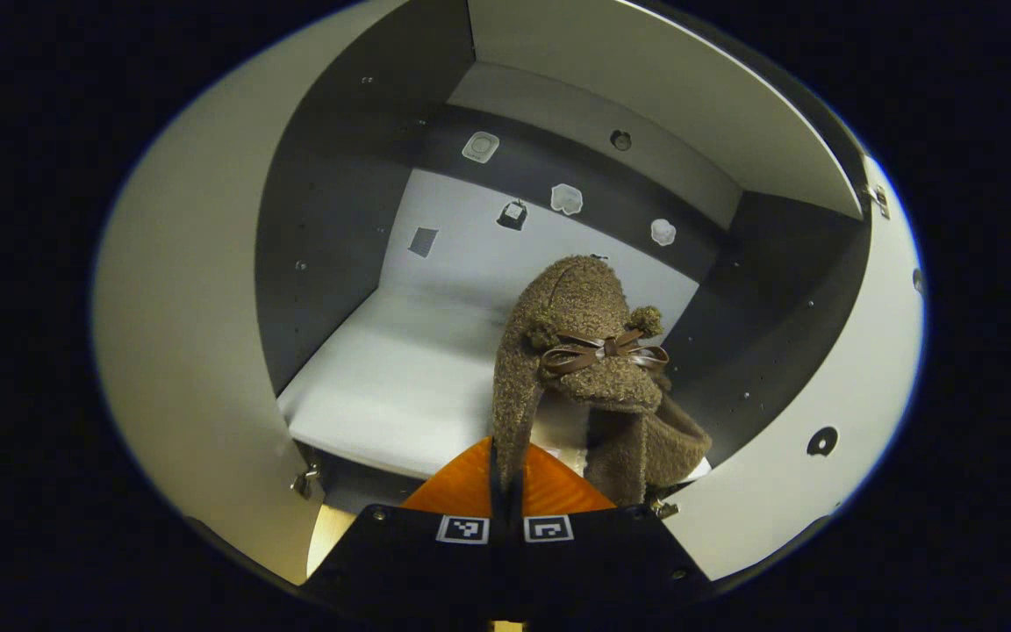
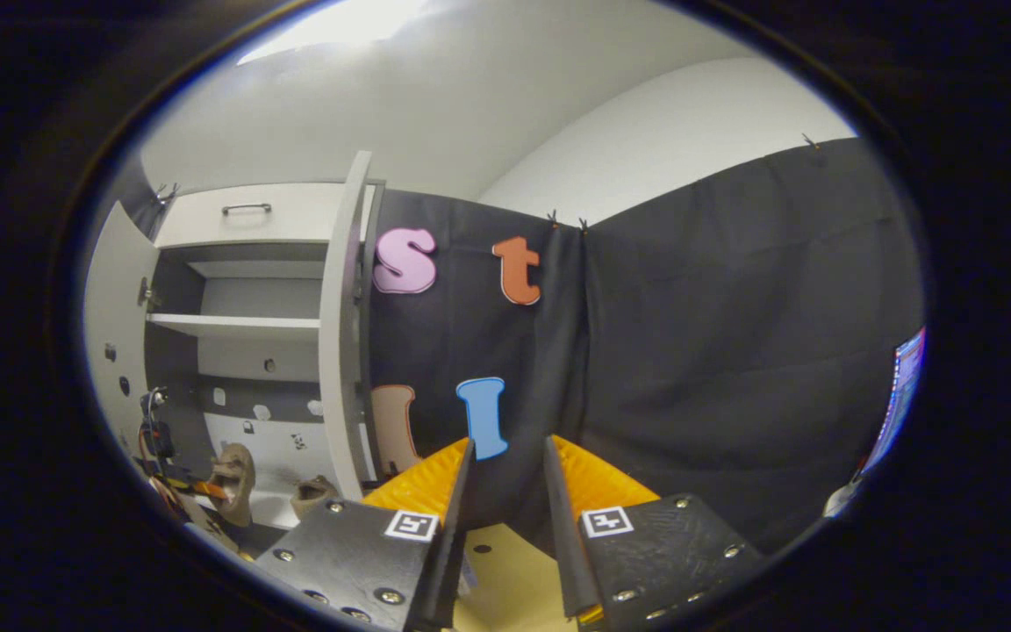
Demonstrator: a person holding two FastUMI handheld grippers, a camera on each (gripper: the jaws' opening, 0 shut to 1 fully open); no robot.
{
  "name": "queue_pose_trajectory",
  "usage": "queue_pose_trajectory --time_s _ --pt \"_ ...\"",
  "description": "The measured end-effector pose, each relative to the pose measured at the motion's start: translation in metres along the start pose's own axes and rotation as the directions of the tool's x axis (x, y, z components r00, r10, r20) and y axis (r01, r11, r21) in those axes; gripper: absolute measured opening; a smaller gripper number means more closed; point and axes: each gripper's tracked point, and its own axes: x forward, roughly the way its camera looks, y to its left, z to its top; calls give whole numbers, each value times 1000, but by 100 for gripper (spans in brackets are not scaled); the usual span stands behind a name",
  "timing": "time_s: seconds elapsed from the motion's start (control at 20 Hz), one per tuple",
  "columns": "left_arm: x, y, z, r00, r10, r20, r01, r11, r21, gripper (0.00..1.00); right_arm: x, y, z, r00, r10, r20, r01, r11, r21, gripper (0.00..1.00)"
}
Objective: Grab one shoe with the right hand and put it into the shoe cabinet, grab the other shoe with the left hand and put it into the shoe cabinet; then close the right door with the right hand and the left door with the left hand.
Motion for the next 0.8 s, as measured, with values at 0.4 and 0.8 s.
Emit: queue_pose_trajectory --time_s 0.4,0.8 --pt "48 13 12 998 42 -36 -41 999 10 0 -2 -27 -21 994 -97 -45 97 995 -10 42" --pt "74 23 11 993 99 -60 -90 987 132 0 -1 -32 -30 991 -118 -62 117 993 -19 45"
